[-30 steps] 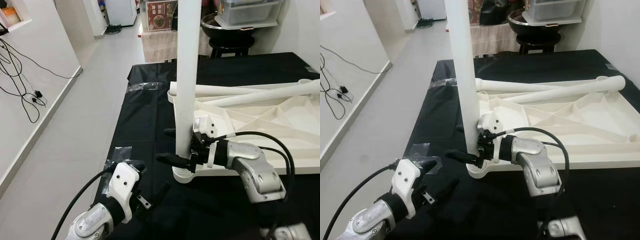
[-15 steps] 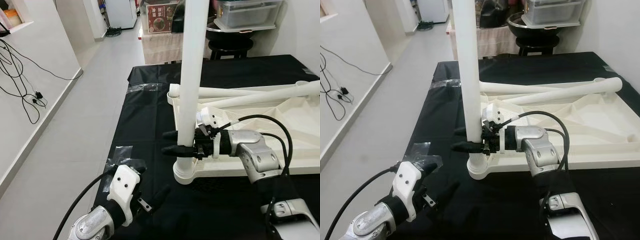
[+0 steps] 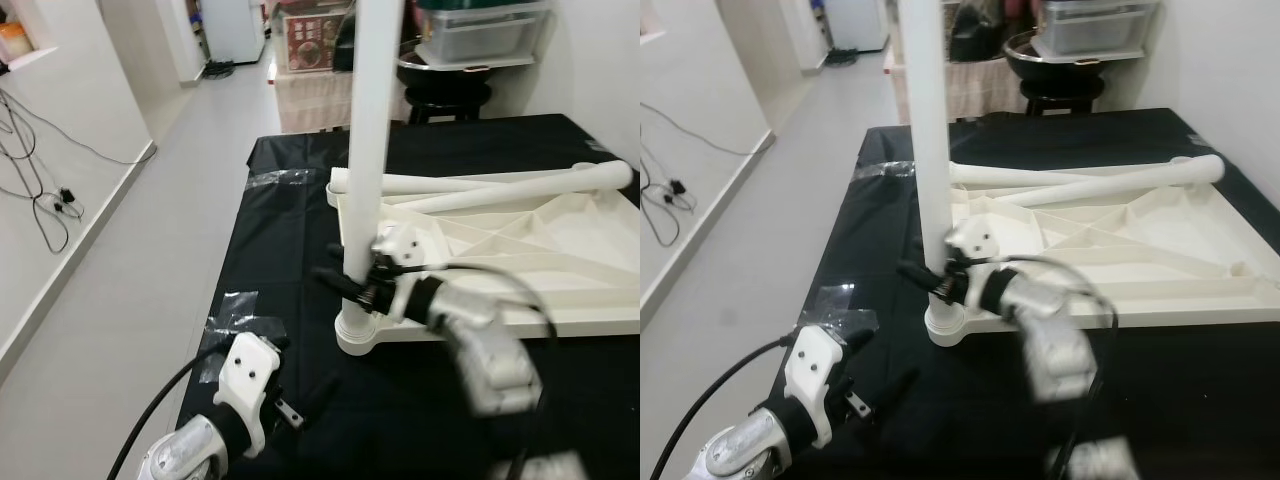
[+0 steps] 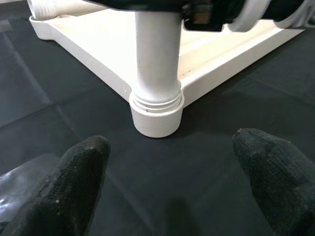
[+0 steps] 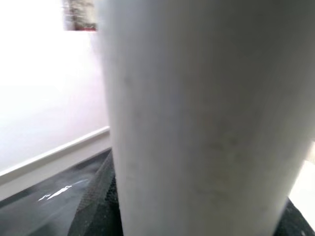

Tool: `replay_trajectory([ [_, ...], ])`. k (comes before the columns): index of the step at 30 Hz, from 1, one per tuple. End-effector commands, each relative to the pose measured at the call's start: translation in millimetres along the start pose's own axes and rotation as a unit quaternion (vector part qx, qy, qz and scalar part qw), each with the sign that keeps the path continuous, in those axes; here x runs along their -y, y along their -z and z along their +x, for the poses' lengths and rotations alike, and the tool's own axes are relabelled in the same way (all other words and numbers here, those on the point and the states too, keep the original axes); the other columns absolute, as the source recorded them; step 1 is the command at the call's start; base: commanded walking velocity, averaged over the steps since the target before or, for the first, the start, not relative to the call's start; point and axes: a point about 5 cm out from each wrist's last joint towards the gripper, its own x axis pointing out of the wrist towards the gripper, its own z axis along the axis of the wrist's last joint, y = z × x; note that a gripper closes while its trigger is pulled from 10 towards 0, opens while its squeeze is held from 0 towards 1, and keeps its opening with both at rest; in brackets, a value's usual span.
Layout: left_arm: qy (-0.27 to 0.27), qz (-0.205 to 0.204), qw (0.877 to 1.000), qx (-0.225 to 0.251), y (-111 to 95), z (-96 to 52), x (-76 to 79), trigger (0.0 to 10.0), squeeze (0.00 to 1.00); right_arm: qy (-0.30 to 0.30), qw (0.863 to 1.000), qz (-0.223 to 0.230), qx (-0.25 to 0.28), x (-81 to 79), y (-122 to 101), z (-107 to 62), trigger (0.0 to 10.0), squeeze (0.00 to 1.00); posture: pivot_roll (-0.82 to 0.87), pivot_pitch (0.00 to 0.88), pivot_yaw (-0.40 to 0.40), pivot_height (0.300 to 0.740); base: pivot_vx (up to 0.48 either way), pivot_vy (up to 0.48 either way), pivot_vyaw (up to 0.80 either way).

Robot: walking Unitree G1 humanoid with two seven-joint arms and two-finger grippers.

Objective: Building children table

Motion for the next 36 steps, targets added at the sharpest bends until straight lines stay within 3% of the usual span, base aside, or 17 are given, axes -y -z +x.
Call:
replay_trajectory([
  [1,-0.004,0.000,1.000,-0.008,2.9,-2.7,-2.6,10.0,0.00,0.067,0.994,0.012,-0.086,8.1,32.4,-12.1,0.0,0.00,0.05,0.128,0.079,0.740,0.000,0.000,0.00],
  [2,-0.003,0.000,1.000,-0.009,3.4,-3.0,-3.4,10.0,0.00,0.081,0.992,0.000,-0.092,0.3,33.3,-15.9,0.0,0.00,0.06,0.120,0.085,0.740,0.000,0.000,0.00],
  [10,-0.005,0.000,1.000,-0.010,3.6,-3.3,-3.7,10.0,0.00,0.046,0.994,-0.025,-0.092,-9.4,33.2,-5.4,0.0,0.00,0.06,0.116,0.079,0.740,0.000,0.000,0.00],
  [11,-0.006,0.000,1.000,-0.010,3.4,-3.2,-3.7,10.0,0.00,0.036,0.996,-0.017,-0.085,-9.5,31.0,-2.2,10.0,0.00,0.06,0.116,0.083,0.740,0.000,0.000,0.00],
  [13,-0.006,0.000,1.000,-0.010,3.3,-3.1,-3.7,10.0,0.00,0.029,0.996,-0.011,-0.080,-9.4,29.3,-0.3,10.0,0.00,0.06,0.117,0.084,0.740,0.000,0.000,0.00],
  [14,-0.005,0.000,1.000,-0.010,3.2,-3.1,-3.7,10.0,0.00,0.013,0.998,0.001,-0.061,-10.8,23.0,2.7,10.0,0.20,0.06,0.117,0.085,0.740,0.000,0.000,0.00],
  [16,-0.005,0.000,1.000,-0.010,3.1,-3.0,-3.7,10.0,0.00,0.003,0.999,0.008,-0.047,-12.0,18.4,4.4,10.0,0.20,0.06,0.117,0.085,0.740,0.000,0.000,0.00],
  [17,-0.004,0.000,1.000,-0.010,2.9,-2.7,-3.8,10.0,0.00,-0.053,0.998,0.034,0.001,-18.5,-0.9,8.0,10.0,1.00,0.06,0.120,0.084,0.740,0.000,0.000,0.00],
  [20,-0.004,-0.001,1.000,-0.009,2.6,-2.3,-4.0,10.0,0.00,-0.090,0.995,0.036,0.022,-18.9,-9.3,8.8,10.0,1.00,0.06,0.121,0.085,0.740,0.000,0.000,0.00],
  [21,-0.004,0.000,1.000,-0.008,2.1,-1.7,-4.2,10.0,0.00,-0.139,0.989,0.018,0.039,-18.4,-17.6,7.8,10.0,1.00,0.07,0.122,0.084,0.740,0.000,0.000,0.00],
  [23,-0.004,0.000,1.000,-0.008,1.7,-1.3,-4.3,10.0,0.00,-0.169,0.985,0.002,0.047,-17.4,-21.8,6.5,10.0,1.00,0.07,0.123,0.083,0.740,0.000,0.000,0.00],
  [24,-0.005,-0.001,1.000,-0.007,1.3,-0.7,-4.4,10.0,0.00,-0.225,0.973,-0.030,0.045,-16.0,-23.7,4.2,10.0,0.00,0.07,0.126,0.080,0.740,0.000,0.000,0.00],
  [27,-0.006,-0.002,1.000,-0.005,0.4,0.5,-4.1,10.0,0.00,-0.331,0.942,-0.053,0.027,-7.7,-22.9,1.2,10.0,0.00,0.07,0.128,0.078,0.740,0.000,0.000,0.00],
  [36,-0.007,-0.003,1.000,-0.005,-0.6,0.5,-2.1,10.0,0.00,-0.415,0.909,-0.027,0.019,8.0,-32.6,11.1,10.0,0.00,0.09,0.138,0.072,0.740,0.000,0.000,0.00],
])
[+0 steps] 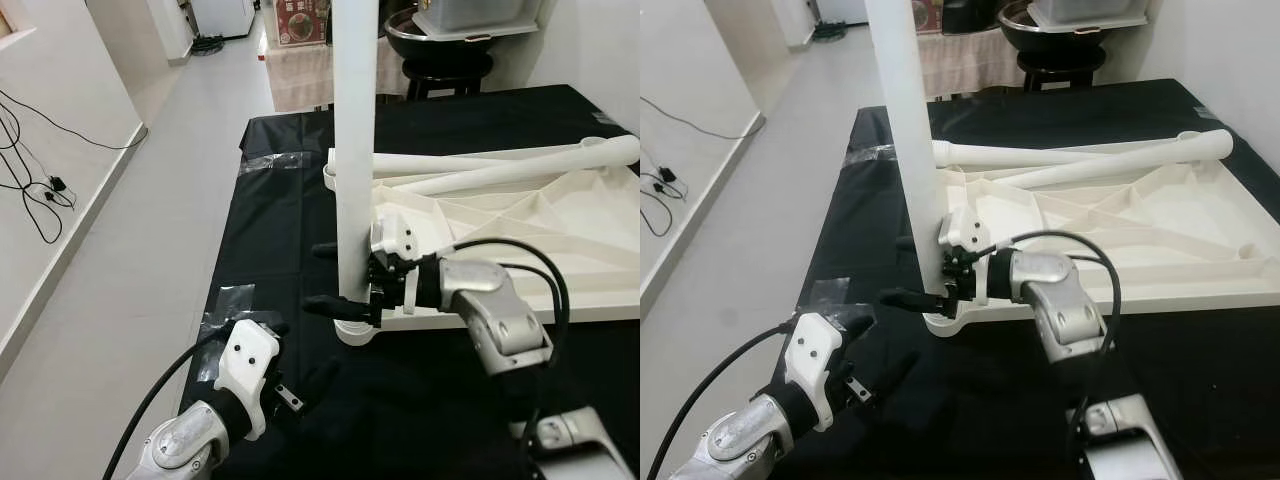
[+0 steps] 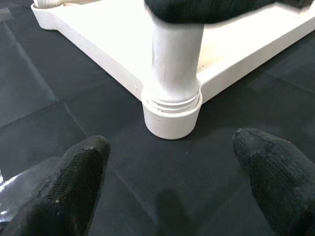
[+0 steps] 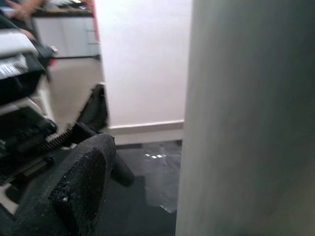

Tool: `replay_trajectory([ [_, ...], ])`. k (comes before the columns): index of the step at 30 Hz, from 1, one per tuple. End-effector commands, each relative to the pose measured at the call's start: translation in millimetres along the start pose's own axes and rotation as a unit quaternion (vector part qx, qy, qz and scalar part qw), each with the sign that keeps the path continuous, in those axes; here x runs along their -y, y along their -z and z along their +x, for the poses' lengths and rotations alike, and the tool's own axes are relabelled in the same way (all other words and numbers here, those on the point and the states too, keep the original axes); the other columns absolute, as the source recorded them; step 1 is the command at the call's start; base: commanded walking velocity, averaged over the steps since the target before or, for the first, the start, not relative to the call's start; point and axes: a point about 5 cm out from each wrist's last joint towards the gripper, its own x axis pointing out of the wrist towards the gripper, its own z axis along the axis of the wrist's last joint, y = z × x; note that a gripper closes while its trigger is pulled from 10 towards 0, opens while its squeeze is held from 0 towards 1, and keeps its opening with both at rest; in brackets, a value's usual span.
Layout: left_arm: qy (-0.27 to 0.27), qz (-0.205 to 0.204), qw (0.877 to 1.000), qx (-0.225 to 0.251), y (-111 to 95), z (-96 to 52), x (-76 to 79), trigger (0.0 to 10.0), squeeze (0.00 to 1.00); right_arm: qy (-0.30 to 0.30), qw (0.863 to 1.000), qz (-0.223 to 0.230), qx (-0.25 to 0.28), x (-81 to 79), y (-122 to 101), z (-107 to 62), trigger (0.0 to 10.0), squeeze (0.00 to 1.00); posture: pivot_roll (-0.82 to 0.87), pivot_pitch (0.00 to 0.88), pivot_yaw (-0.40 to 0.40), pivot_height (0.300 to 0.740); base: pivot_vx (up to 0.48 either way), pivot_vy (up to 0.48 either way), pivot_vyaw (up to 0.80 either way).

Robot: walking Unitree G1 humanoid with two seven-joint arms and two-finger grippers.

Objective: Building children table

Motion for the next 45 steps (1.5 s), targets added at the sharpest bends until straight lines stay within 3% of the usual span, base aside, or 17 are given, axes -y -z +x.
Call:
replay_trajectory([
  [1,-0.002,-0.006,1.000,-0.007,2.6,-1.5,1.3,10.0,0.00,-0.036,0.999,0.007,0.013,-4.5,-1.1,8.8,10.0,0.00,0.09,0.138,0.072,0.740,0.000,0.000,0.00],
  [2,-0.002,-0.006,1.000,-0.007,2.5,-1.6,1.5,10.0,0.00,-0.042,0.999,0.012,0.018,-2.8,-2.5,9.0,10.0,0.00,0.09,0.138,0.072,0.740,0.000,0.000,0.00],
  [3,-0.002,-0.006,1.000,-0.007,2.4,-1.6,1.9,10.0,0.00,-0.046,0.999,0.013,0.020,-0.1,-3.2,9.1,0.0,0.00,0.09,0.139,0.071,0.740,0.000,0.000,0.00],
  [13,-0.002,-0.007,1.000,-0.006,1.7,-1.7,3.2,10.0,0.00,-0.047,0.998,0.016,0.028,5.8,2.2,-1.0,0.0,0.00,0.08,0.148,0.076,0.740,0.000,0.000,0.00],
  [19,-0.003,-0.008,1.000,-0.005,1.0,-1.7,3.4,10.0,0.00,0.035,0.999,0.002,0.020,1.1,11.5,-13.6,0.0,0.00,0.07,0.156,0.067,0.740,0.000,0.000,0.00],
  [21,-0.004,-0.007,1.000,-0.005,1.0,-2.6,2.8,10.0,0.00,0.179,0.983,0.024,-0.014,-6.4,28.1,-12.0,0.0,0.00,0.08,0.154,0.059,0.740,0.000,0.000,0.00],
  [22,-0.004,-0.007,1.000,-0.005,1.0,-2.6,2.8,10.0,0.00,0.179,0.983,0.024,-0.014,-6.4,28.1,-12.0,0.0,0.00,0.08,0.154,0.059,0.740,0.000,0.000,0.00],
  [24,-0.005,-0.006,1.000,-0.005,1.2,-4.1,0.7,10.0,0.00,0.331,0.941,0.071,-0.026,-8.9,41.1,-7.6,0.0,0.00,0.07,0.155,0.066,0.740,0.000,0.000,0.00],
  [25,-0.005,-0.005,1.000,-0.005,0.9,-4.5,-0.3,10.0,0.00,0.408,0.905,0.102,-0.065,-28.0,57.4,-7.1,0.0,0.00,0.07,0.155,0.072,0.740,0.000,0.000,0.00],
  [26,-0.005,-0.005,1.000,-0.005,0.9,-4.5,-0.3,10.0,0.00,0.408,0.905,0.102,-0.065,-28.0,57.4,-7.1,0.0,0.00,0.07,0.155,0.072,0.740,0.000,0.000,0.00],
  [27,-0.005,-0.004,1.000,-0.006,1.1,-5.3,-2.6,10.0,0.00,0.443,0.887,0.092,-0.095,-50.9,60.8,-8.6,0.0,0.00,0.06,0.151,0.099,0.740,0.000,0.000,0.00],
  [37,-0.007,-0.003,1.000,-0.008,1.9,-4.9,-2.9,10.0,0.00,0.420,0.898,0.083,-0.100,-47.8,60.0,1.6,0.3,0.00,0.08,0.144,0.086,0.740,0.000,0.000,0.00],
  [38,-0.007,-0.002,1.000,-0.009,2.1,-5.0,-3.1,10.0,0.00,0.414,0.901,0.087,-0.094,-46.1,57.3,4.8,10.0,0.00,0.08,0.144,0.086,0.740,0.000,0.000,0.00],
  [40,-0.006,-0.002,1.000,-0.009,2.5,-4.7,-3.2,10.0,0.00,0.406,0.906,0.093,-0.076,-43.7,52.0,7.6,10.0,0.00,0.08,0.133,0.089,0.740,0.000,0.000,0.00],
  [41,-0.005,-0.002,1.000,-0.010,3.1,-4.4,-3.2,10.0,0.00,0.368,0.923,0.099,-0.048,-42.4,44.9,12.2,10.0,1.00,0.08,0.128,0.094,0.740,0.000,0.000,0.00],
  [42,-0.005,-0.002,1.000,-0.010,3.1,-4.4,-3.2,10.0,0.00,0.368,0.923,0.099,-0.048,-42.4,44.9,12.2,10.0,1.00,0.08,0.128,0.094,0.740,0.000,0.000,0.00],
  [45,-0.003,-0.003,1.000,-0.012,4.5,-3.9,-2.5,10.0,0.00,0.241,0.968,0.072,0.018,-42.5,24.4,15.4,10.0,1.00,0.09,0.119,0.094,0.740,0.000,0.000,0.00],
])
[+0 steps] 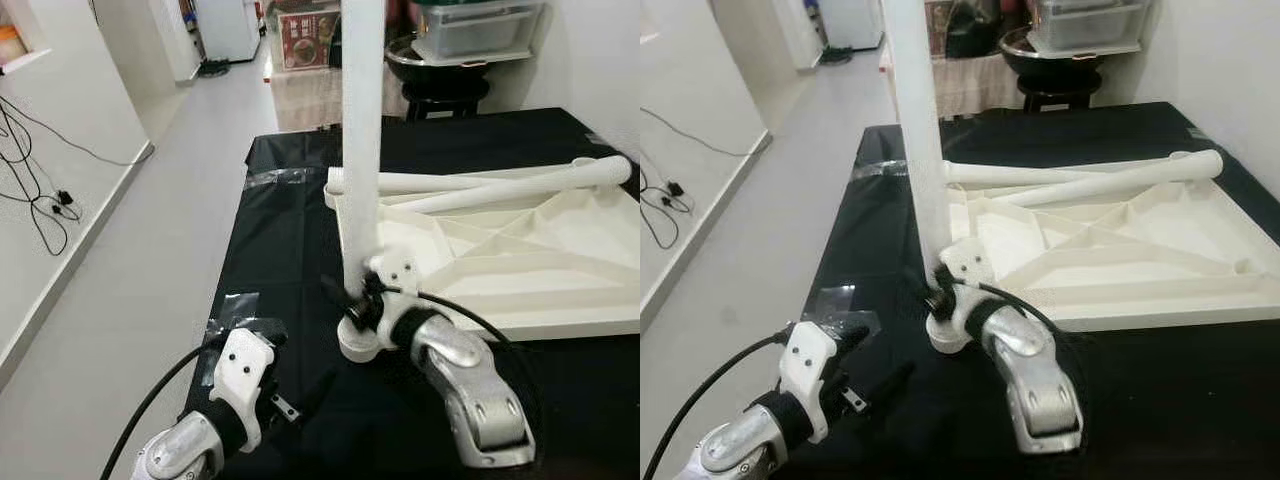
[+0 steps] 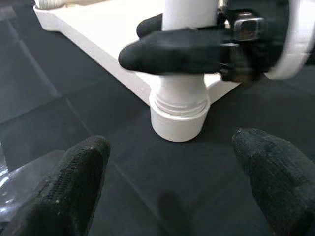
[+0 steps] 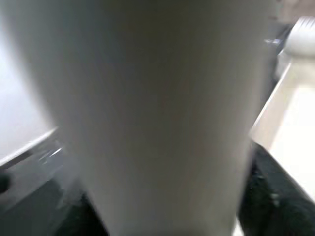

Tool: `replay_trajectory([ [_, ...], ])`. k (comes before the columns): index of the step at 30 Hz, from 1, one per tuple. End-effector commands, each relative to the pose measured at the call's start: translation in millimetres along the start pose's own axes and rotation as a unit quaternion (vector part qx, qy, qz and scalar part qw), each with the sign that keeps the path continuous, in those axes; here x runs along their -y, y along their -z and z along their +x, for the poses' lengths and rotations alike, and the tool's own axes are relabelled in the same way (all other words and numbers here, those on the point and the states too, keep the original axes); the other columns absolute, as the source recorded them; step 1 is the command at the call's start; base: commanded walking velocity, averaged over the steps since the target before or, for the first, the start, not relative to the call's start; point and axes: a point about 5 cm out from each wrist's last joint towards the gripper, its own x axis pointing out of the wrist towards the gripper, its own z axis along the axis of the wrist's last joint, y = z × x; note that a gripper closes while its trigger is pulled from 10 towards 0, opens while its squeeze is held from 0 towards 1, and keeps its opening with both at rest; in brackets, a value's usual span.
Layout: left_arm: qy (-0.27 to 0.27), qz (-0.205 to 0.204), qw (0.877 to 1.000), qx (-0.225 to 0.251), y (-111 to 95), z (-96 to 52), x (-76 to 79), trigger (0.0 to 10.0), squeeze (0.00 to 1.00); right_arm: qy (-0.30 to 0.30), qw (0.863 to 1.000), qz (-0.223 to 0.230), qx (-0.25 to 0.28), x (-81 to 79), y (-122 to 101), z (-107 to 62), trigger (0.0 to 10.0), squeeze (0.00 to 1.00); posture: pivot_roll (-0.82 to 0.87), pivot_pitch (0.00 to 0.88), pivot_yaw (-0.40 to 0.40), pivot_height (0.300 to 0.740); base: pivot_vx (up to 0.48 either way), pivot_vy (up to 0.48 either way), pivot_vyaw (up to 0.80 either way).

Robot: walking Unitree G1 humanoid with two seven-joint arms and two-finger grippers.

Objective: Building children table

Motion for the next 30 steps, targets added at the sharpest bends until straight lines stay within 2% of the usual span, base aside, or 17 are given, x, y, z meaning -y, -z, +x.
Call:
replay_trajectory([
  [1,-0.001,0.005,1.000,-0.012,4.6,-1.0,-0.7,10.0,0.00,-0.114,0.992,-0.033,0.053,-6.1,-20.5,1.2,10.0,1.00,0.09,0.117,0.091,0.740,0.000,0.000,0.00],
  [3,-0.001,0.004,1.000,-0.012,4.8,-1.0,-0.4,10.0,0.00,-0.138,0.988,-0.048,0.054,-1.8,-23.1,0.7,10.0,0.98,0.09,0.117,0.090,0.740,0.000,0.000,0.00],
  [4,-0.001,0.004,1.000,-0.012,4.9,-1.0,-0.1,10.0,0.00,-0.162,0.984,-0.056,0.049,2.5,-24.3,0.6,10.0,0.13,0.10,0.116,0.087,0.740,0.000,0.000,0.00],
  [5,-0.002,0.004,1.000,-0.013,5.0,-1.2,0.1,10.0,0.00,-0.185,0.979,-0.065,0.046,6.7,-25.6,0.7,10.0,0.00,0.10,0.116,0.086,0.740,0.000,0.000,0.00],
  [6,-0.002,0.004,1.000,-0.013,5.0,-1.2,0.1,10.0,0.00,-0.185,0.979,-0.065,0.046,6.7,-25.6,0.7,10.0,0.00,0.10,0.116,0.086,0.740,0.000,0.000,0.00],
  [7,-0.003,0.004,1.000,-0.013,5.1,-1.5,0.6,10.0,0.00,-0.210,0.974,-0.068,0.041,11.2,-25.0,1.3,10.0,0.00,0.10,0.117,0.080,0.740,0.000,0.000,0.00],
  [10,-0.004,0.003,1.000,-0.014,5.1,-2.6,2.3,10.0,0.00,-0.216,0.974,-0.060,0.018,34.9,-19.3,10.0,10.0,0.00,0.12,0.120,0.082,0.740,0.000,0.000,0.00],
  [11,-0.004,0.003,1.000,-0.014,5.1,-2.6,2.3,10.0,0.00,-0.216,0.974,-0.060,0.018,34.9,-19.3,10.0,10.0,0.00,0.12,0.120,0.082,0.740,0.000,0.000,0.00],
  [15,-0.005,0.002,1.000,-0.017,4.6,-6.2,5.5,10.0,0.00,-0.228,0.972,-0.061,0.000,54.8,-21.7,16.4,10.0,0.00,0.14,0.138,0.081,0.740,0.000,0.000,0.00],
  [18,-0.005,0.001,1.000,-0.018,4.5,-7.3,6.6,10.0,0.00,-0.234,0.970,-0.061,0.004,62.2,-28.7,17.1,10.0,0.00,0.14,0.143,0.081,0.740,0.000,0.000,0.00],
  [19,-0.004,0.000,1.000,-0.019,4.4,-7.7,7.3,10.0,0.00,-0.241,0.969,-0.058,0.009,66.8,-33.1,15.4,8.5,0.00,0.15,0.148,0.082,0.740,0.000,0.000,0.00],
  [20,-0.004,0.000,1.000,-0.019,4.4,-7.7,7.3,10.0,0.00,-0.241,0.969,-0.058,0.009,66.8,-33.1,15.4,8.5,0.00,0.15,0.148,0.082,0.740,0.000,0.000,0.00],
  [21,-0.004,0.000,1.000,-0.020,4.4,-8.2,8.0,10.0,0.00,-0.251,0.966,-0.055,0.011,70.7,-36.0,13.0,8.1,0.00,0.15,0.152,0.086,0.740,0.000,0.000,0.00],
  [24,-0.004,0.000,1.000,-0.020,4.4,-8.2,8.0,10.0,0.00,-0.251,0.966,-0.055,0.011,70.7,-36.0,13.0,8.1,0.00,0.15,0.152,0.086,0.740,0.000,0.000,0.00],
  [25,-0.003,-0.001,1.000,-0.020,4.3,-8.6,8.4,10.0,0.00,-0.261,0.964,-0.055,0.007,74.9,-36.5,8.4,0.0,0.00,0.15,0.155,0.087,0.740,0.000,0.000,0.00],
  [26,-0.003,-0.001,1.000,-0.020,4.3,-8.6,8.4,10.0,0.00,-0.261,0.964,-0.055,0.007,74.9,-36.5,8.4,0.0,0.00,0.15,0.155,0.087,0.740,0.000,0.000,0.00],
  [30,-0.002,0.000,1.000,-0.021,3.8,-7.7,6.1,10.0,0.00,-0.296,0.954,-0.037,-0.013,84.3,-27.3,-10.1,0.0,0.00,0.14,0.154,0.098,0.740,0.000,0.000,0.00],
])
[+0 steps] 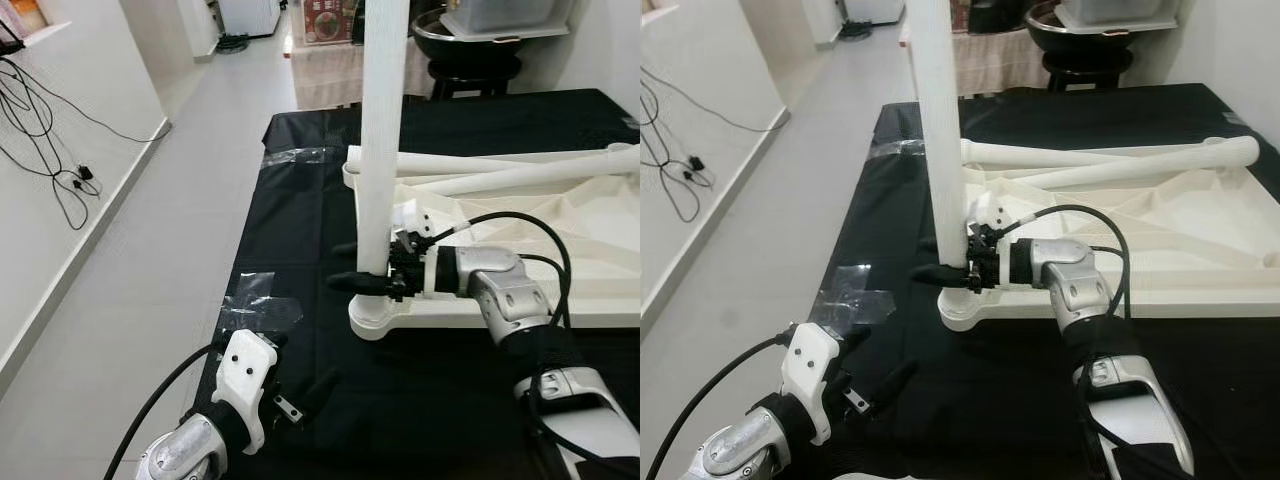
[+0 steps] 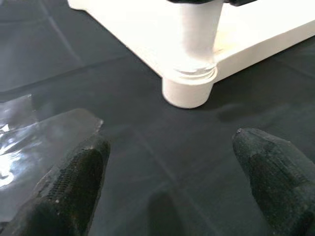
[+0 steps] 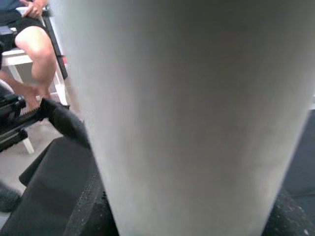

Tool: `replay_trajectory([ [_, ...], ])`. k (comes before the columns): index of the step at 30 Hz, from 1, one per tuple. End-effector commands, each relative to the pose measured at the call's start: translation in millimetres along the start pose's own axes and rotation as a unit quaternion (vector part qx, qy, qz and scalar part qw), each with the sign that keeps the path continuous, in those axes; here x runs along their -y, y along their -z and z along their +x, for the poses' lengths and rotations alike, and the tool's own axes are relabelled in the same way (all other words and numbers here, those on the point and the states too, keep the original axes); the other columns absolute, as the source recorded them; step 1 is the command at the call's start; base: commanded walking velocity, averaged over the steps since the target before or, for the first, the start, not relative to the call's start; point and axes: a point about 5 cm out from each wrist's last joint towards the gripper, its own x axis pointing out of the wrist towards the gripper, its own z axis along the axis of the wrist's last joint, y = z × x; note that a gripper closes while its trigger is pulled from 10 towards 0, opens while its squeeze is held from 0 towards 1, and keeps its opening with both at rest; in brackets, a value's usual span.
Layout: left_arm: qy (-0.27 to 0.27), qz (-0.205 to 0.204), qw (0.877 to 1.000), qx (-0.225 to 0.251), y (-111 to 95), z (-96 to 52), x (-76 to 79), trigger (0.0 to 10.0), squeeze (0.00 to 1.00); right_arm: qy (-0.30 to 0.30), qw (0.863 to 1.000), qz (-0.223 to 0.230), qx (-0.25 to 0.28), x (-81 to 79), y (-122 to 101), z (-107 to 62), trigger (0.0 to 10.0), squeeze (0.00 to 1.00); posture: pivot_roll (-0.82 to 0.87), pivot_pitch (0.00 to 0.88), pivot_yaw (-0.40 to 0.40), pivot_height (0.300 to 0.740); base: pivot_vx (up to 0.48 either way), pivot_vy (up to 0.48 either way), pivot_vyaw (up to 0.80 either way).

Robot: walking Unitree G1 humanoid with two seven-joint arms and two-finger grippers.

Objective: Building children table

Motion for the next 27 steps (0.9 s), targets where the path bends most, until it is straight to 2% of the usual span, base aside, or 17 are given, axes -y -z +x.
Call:
replay_trajectory([
  [1,0.002,0.010,1.000,-0.009,-0.1,-1.8,-1.1,10.0,0.00,-0.009,1.000,0.021,0.004,-1.6,6.5,-5.3,0.0,0.00,0.14,0.154,0.098,0.740,0.000,0.000,0.00],
  [4,0.002,0.011,1.000,-0.009,-0.4,-1.2,-2.4,10.0,0.00,-0.006,1.000,0.025,0.002,-5.9,16.7,-8.5,0.0,0.00,0.13,0.154,0.100,0.740,0.000,0.000,0.00],
  [8,0.002,0.011,1.000,-0.009,-0.4,-1.2,-2.4,10.0,0.00,-0.006,1.000,0.025,0.002,-5.9,16.7,-8.5,0.0,0.00,0.13,0.154,0.100,0.740,0.000,0.000,0.00],
  [9,0.001,0.011,1.000,-0.008,-0.6,-1.1,-3.1,10.0,0.00,0.006,1.000,0.024,-0.001,-9.3,23.3,-9.6,0.0,0.00,0.13,0.155,0.095,0.740,0.000,0.000,0.00],
  [10,0.001,0.012,1.000,-0.008,-0.7,-1.2,-3.7,10.0,0.00,0.072,0.997,0.024,-0.028,-14.4,39.4,-6.4,0.0,0.00,0.12,0.155,0.073,0.740,0.000,0.000,0.00],
  [11,0.001,0.012,1.000,-0.008,-0.7,-1.2,-3.7,10.0,0.00,0.072,0.997,0.024,-0.028,-14.4,39.4,-6.4,0.0,0.00,0.12,0.155,0.073,0.740,0.000,0.000,0.00],
  [12,0.000,0.013,1.000,-0.008,-0.6,-1.7,-4.5,10.0,0.00,0.192,0.979,0.051,-0.038,-24.0,59.2,5.0,0.0,0.00,0.12,0.156,0.055,0.740,0.000,0.000,0.00],
  [13,-0.001,0.013,1.000,-0.008,-0.5,-2.2,-5.1,10.0,0.00,0.307,0.947,0.085,-0.051,-33.4,74.3,11.0,0.0,0.00,0.12,0.157,0.050,0.740,0.000,0.000,0.00],
  [14,-0.001,0.014,1.000,-0.007,-1.6,-2.2,-6.5,10.0,0.00,0.357,0.925,0.108,-0.069,-59.7,84.2,19.7,0.0,0.00,0.13,0.164,0.070,0.740,0.000,0.000,0.00],
  [16,-0.001,0.014,1.000,-0.007,-1.6,-2.2,-6.5,10.0,0.00,0.357,0.925,0.108,-0.069,-59.7,84.2,19.7,0.0,0.00,0.13,0.164,0.070,0.740,0.000,0.000,0.00],
  [17,-0.001,0.014,1.000,-0.007,-2.5,-2.1,-7.5,10.0,0.00,0.377,0.915,0.122,-0.076,-77.5,86.2,23.6,0.0,0.00,0.13,0.164,0.070,0.740,0.000,0.000,0.00],
  [19,-0.001,0.014,1.000,-0.007,-2.5,-2.1,-7.5,10.0,0.00,0.377,0.915,0.122,-0.076,-77.5,86.2,23.6,0.0,0.00,0.13,0.164,0.070,0.740,0.000,0.000,0.00],
  [21,0.001,0.015,1.000,-0.008,-2.3,-1.4,-8.6,10.0,0.00,0.371,0.917,0.124,-0.072,-80.2,76.7,24.5,0.0,0.00,0.09,0.137,0.089,0.740,0.000,0.000,0.00],
  [22,0.005,0.018,1.000,-0.008,-1.9,0.2,-8.8,10.0,0.00,0.346,0.929,0.108,-0.069,-81.6,66.3,29.3,0.0,0.00,0.09,0.144,0.085,0.740,0.000,0.000,0.00],
  [25,0.007,0.019,1.000,-0.008,-1.7,1.9,-9.0,10.0,0.00,0.330,0.936,0.099,-0.068,-80.8,60.3,33.6,0.0,0.00,0.09,0.135,0.078,0.740,0.000,0.000,0.00],
  [26,0.005,0.021,1.000,-0.006,-1.8,3.0,-9.6,10.0,0.00,0.309,0.945,0.088,-0.067,-81.9,56.1,39.1,0.0,0.00,0.10,0.134,0.072,0.740,0.000,0.000,0.00],
  [27,0.002,0.021,1.000,-0.004,-1.9,3.6,-10.2,10.0,0.00,0.300,0.949,0.079,-0.063,-81.8,54.1,43.4,10.0,0.00,0.10,0.130,0.074,0.740,0.000,0.000,0.00],
])
